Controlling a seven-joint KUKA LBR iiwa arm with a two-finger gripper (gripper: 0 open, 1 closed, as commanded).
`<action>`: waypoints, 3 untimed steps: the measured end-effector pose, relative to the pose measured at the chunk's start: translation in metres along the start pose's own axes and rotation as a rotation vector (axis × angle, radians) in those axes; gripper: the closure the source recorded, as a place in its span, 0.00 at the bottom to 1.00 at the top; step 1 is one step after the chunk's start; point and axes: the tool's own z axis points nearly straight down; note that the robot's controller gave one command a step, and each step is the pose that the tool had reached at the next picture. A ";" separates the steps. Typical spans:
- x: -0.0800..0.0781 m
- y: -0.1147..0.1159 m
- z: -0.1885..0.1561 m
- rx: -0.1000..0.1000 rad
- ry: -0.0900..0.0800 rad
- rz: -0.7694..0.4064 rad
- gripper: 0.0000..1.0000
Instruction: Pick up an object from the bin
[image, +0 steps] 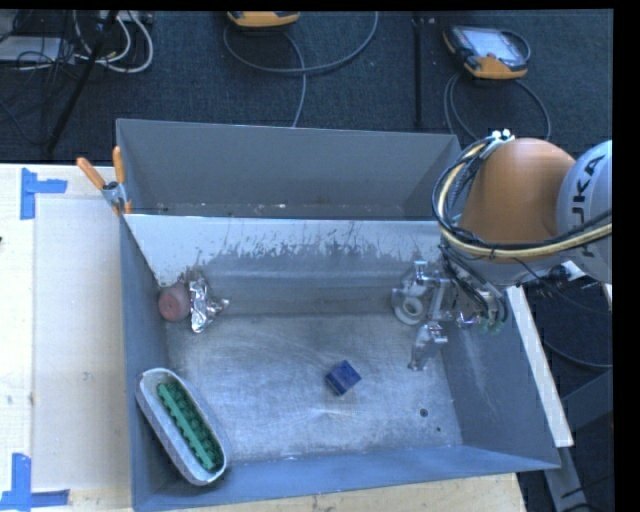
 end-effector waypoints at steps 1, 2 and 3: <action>0.031 0.097 0.096 -0.003 0.004 -0.139 0.00; 0.029 0.094 0.093 -0.001 0.001 -0.136 1.00; 0.029 0.094 0.093 0.000 0.000 -0.136 0.00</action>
Offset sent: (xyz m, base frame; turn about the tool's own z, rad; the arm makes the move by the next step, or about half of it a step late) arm -0.0298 0.0923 -0.0928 -0.1327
